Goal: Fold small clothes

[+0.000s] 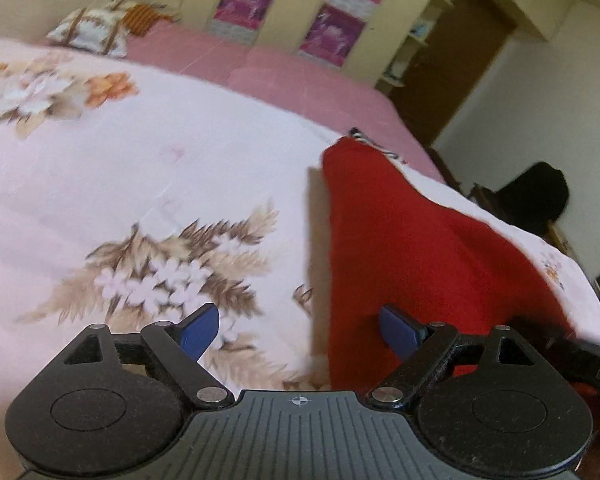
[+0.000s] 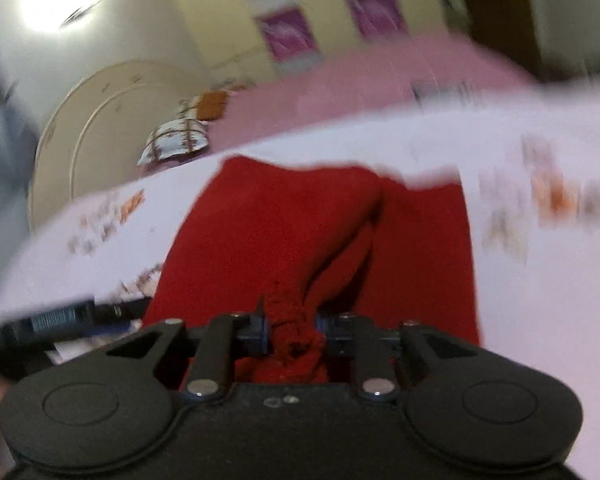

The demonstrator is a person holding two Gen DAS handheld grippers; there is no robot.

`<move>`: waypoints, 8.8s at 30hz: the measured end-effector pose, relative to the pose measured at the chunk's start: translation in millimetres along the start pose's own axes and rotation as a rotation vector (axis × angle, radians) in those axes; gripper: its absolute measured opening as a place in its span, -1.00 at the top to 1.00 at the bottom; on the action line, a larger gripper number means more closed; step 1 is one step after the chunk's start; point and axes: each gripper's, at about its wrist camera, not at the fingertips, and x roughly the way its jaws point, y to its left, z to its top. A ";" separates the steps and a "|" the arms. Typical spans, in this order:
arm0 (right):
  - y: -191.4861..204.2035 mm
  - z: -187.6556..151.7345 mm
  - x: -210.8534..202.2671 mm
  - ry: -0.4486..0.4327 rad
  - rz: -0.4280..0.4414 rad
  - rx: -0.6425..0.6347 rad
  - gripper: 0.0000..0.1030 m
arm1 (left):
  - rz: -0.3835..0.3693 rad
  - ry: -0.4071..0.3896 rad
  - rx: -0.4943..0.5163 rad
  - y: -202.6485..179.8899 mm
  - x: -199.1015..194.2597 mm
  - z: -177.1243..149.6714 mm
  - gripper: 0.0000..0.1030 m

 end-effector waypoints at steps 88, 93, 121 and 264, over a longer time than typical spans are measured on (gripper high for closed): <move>-67.1 -89.8 -56.4 -0.008 0.026 0.123 0.73 | -0.030 0.034 0.422 -59.9 -51.0 -75.6 -0.69; -71.9 -85.6 -69.2 -0.012 0.043 0.206 0.34 | -0.001 0.010 0.460 -67.5 -60.5 -72.8 -0.69; -103.3 -24.5 -1.1 -0.025 -0.054 0.257 -0.03 | -0.070 0.066 0.283 -60.9 10.2 8.3 -0.78; 183.4 -132.4 -199.7 -0.132 -0.046 -0.161 -0.79 | 0.179 -0.235 0.250 4.9 -388.3 -181.8 -1.00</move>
